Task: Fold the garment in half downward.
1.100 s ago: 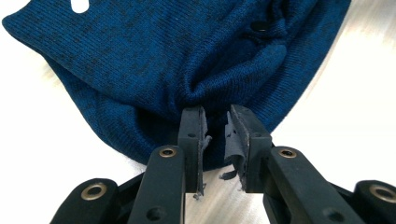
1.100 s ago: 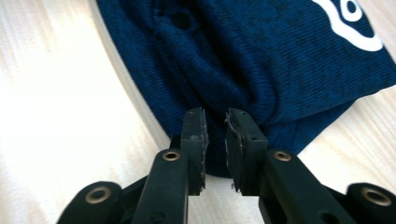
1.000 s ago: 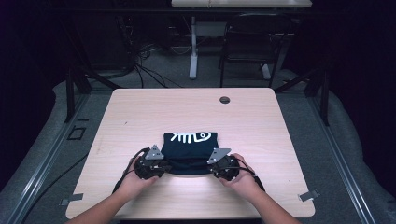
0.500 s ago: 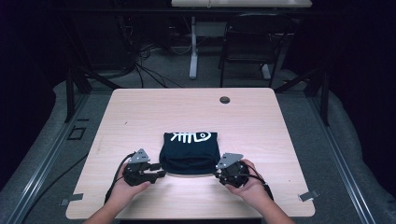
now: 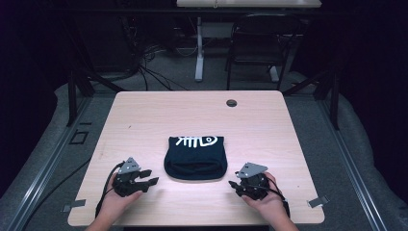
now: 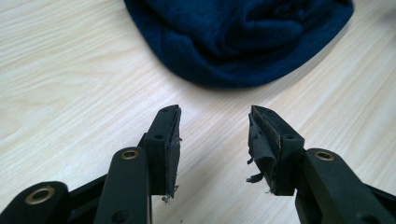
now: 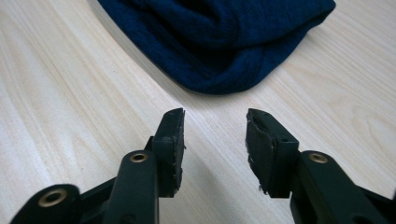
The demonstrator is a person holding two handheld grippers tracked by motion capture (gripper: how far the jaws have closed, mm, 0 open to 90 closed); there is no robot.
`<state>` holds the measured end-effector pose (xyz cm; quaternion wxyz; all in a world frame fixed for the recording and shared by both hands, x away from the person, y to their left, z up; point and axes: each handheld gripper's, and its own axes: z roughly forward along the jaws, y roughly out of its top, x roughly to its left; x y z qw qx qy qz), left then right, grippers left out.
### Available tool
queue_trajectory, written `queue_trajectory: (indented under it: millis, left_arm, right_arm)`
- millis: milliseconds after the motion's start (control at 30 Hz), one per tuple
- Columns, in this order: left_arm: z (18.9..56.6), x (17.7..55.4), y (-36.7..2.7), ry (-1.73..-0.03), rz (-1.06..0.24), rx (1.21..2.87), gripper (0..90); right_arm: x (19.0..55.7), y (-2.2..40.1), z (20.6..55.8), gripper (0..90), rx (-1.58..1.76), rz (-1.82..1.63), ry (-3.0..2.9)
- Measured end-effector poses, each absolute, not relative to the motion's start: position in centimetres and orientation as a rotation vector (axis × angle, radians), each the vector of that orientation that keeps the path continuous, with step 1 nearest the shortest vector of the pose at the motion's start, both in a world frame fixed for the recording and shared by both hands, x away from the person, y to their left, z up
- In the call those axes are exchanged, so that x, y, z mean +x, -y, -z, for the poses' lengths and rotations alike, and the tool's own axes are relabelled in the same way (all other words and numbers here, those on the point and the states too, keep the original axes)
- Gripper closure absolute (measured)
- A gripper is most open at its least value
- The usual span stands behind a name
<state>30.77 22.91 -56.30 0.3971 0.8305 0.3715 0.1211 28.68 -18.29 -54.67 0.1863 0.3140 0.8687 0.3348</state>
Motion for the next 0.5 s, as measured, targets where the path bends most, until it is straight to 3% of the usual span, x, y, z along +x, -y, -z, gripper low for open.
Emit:
queue_trajectory:
  millis: [500]
  left_arm:
    - [57.0,31.3,-22.9,-0.943,-0.408,2.166,50.0]
  right_arm:
    - [29.1,19.0,55.8,52.3,0.944,-0.994,-2.387]
